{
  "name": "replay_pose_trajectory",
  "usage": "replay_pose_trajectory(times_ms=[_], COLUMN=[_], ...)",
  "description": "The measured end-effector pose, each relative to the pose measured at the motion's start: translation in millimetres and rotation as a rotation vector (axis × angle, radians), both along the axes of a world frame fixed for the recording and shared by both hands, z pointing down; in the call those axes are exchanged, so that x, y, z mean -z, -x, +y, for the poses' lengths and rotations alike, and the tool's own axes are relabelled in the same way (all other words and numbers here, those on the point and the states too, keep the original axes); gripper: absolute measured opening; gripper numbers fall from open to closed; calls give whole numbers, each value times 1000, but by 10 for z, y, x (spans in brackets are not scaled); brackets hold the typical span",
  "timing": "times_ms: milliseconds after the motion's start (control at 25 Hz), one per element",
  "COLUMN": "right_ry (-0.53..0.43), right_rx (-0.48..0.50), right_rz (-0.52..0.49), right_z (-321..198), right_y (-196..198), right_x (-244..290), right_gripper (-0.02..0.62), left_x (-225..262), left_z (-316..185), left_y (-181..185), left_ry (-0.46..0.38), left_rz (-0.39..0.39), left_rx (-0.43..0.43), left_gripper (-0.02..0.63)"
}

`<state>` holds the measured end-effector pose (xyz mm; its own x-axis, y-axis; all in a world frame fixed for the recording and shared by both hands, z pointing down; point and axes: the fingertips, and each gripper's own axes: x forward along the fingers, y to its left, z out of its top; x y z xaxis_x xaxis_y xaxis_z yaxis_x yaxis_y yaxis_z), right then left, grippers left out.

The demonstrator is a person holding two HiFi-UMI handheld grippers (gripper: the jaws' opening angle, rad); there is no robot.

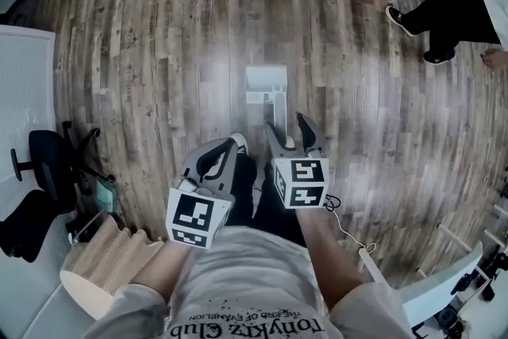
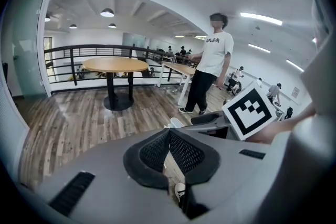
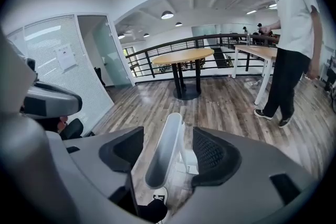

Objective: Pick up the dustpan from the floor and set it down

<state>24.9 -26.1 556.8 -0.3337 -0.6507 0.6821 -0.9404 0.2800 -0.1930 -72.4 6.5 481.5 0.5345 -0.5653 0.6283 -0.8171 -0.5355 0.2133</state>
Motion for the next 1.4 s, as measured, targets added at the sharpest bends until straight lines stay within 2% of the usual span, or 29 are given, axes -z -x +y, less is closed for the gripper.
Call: replay_pose_trajectory(times_ms=[240,840,1160,1200,1280,1400], right_ry=[36,88,124,125,129,138], right_rx=[4,-20,2,5,5,-11], right_rz=[41,75,103,104,102,93], right_z=[-75,-219,-249,-250,-247,-248], right_y=[76,112,111,112,110,94], right_x=[-250,-578,-704,-706,-706,-713], right_gripper=[298,296,293,275,134,110], left_x=[-91,-259,-310,-317,-325,-330], left_z=[-21,-32,-96,-99,-98,-104], left_y=[91,234,243,243,235,226], left_ry=[16,54,67,69,73,75], left_rz=[-11,-28,-32,-33,-32,-31], left_rx=[2,12,15,16,17,17], left_gripper=[23,23,23,23,23,23])
